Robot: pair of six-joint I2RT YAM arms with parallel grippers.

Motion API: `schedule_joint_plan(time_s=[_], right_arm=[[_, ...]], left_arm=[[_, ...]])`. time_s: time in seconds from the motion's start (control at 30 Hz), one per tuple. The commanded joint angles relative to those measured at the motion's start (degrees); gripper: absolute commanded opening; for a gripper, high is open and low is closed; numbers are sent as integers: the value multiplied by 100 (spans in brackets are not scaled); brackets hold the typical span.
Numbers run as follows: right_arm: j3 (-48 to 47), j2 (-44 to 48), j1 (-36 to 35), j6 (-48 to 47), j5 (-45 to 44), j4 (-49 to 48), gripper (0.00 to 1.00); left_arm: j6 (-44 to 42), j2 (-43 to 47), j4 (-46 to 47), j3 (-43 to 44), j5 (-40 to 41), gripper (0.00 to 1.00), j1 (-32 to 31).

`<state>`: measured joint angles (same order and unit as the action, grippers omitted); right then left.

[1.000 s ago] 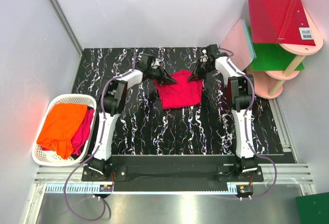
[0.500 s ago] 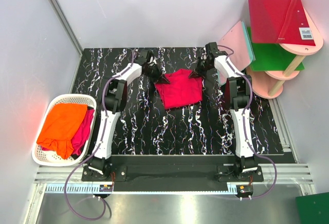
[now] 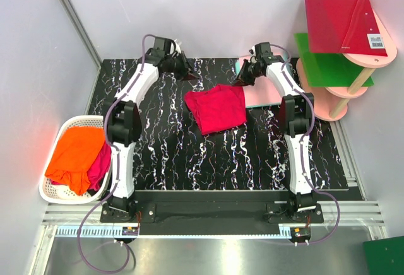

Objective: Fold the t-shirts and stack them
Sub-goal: Smooth out wrinkles on the folded tshirt

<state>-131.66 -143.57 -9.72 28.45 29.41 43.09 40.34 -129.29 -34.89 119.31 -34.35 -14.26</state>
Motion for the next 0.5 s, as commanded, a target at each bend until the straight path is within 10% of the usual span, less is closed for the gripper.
schedule_joint_plan(time_s=[0.0, 0.47], right_arm=[[96, 654, 40, -226, -76, -55, 0], [-1, 1049, 31, -146, 30, -11, 0]], left_arm=[[-219, 475, 229, -267, -555, 0, -471], [-1316, -719, -1344, 119, 93, 0, -1456]])
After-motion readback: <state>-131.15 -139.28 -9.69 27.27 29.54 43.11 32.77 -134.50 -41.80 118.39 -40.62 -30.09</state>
